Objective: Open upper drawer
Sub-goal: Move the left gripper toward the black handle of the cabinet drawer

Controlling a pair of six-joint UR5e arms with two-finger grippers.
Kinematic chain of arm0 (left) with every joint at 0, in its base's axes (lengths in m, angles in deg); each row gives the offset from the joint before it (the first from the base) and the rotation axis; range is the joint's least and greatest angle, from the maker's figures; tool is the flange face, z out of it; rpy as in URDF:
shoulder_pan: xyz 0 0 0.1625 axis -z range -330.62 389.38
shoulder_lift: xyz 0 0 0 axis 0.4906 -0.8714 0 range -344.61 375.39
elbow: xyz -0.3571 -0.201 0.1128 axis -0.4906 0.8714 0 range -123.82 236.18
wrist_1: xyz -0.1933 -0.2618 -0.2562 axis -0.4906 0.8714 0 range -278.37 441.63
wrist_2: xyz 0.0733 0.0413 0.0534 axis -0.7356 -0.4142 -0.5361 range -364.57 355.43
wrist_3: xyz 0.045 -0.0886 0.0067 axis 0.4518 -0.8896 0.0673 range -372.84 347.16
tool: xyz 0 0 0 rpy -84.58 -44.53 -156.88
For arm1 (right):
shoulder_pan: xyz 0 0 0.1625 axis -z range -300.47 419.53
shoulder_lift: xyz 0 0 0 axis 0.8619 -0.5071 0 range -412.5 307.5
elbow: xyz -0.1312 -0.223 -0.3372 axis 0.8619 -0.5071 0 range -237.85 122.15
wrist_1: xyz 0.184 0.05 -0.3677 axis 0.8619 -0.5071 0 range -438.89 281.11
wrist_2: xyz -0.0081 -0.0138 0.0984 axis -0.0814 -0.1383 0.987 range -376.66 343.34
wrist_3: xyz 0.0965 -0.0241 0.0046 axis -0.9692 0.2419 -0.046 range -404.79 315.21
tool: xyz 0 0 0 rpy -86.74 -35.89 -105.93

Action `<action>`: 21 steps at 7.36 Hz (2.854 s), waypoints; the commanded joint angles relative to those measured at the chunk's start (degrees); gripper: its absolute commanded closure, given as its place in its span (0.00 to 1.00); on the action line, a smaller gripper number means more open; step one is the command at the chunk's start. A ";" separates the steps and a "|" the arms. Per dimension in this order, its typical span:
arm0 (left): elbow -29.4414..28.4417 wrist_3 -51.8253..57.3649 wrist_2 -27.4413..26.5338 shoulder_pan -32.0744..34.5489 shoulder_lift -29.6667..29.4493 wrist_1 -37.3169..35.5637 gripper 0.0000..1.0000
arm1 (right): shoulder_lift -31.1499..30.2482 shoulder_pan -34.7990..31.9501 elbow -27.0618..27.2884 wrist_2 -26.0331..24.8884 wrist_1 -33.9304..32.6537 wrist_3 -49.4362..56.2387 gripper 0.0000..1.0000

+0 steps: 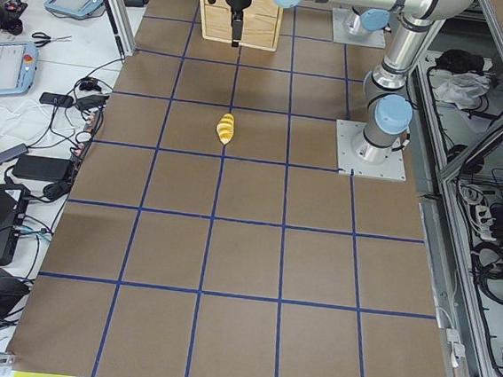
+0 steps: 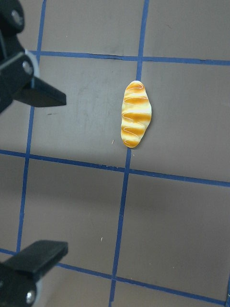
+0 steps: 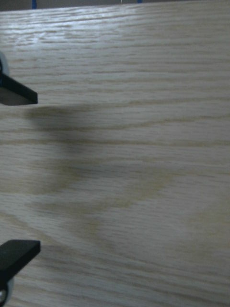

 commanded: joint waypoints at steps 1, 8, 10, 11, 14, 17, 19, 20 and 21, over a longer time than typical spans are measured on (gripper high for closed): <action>-0.50 -2.55 0.42 5.27 -1.38 -1.58 0.00 | 0.00 0.00 0.00 0.00 0.00 0.00 0.00; -1.12 -9.74 4.43 14.25 -7.09 -12.65 0.00 | 0.00 0.00 0.00 0.00 0.00 0.09 0.00; -1.12 -9.93 4.90 16.35 -8.76 -15.73 0.00 | 0.00 0.00 0.00 0.00 0.00 0.09 0.00; -1.12 -11.41 4.98 17.33 -9.72 -17.14 0.00 | 0.00 0.00 0.00 0.00 0.00 0.09 0.00; -1.29 -13.80 9.64 18.65 -11.75 -20.83 0.00 | 0.00 0.00 0.00 0.00 0.00 0.09 0.00; -1.82 -17.13 9.73 21.89 -13.86 -22.93 0.00 | 0.00 0.00 0.00 0.00 0.00 0.00 0.00; -1.82 -18.90 9.73 23.83 -15.18 -24.70 0.00 | 0.00 0.00 0.00 0.00 0.00 0.09 0.00; -1.82 -18.81 9.82 24.10 -15.44 -24.71 0.00 | 0.00 0.00 0.00 0.00 0.00 0.00 0.00; -1.82 -18.72 9.82 24.10 -15.62 -24.62 0.00 | 0.00 0.00 0.09 0.00 0.00 0.00 0.00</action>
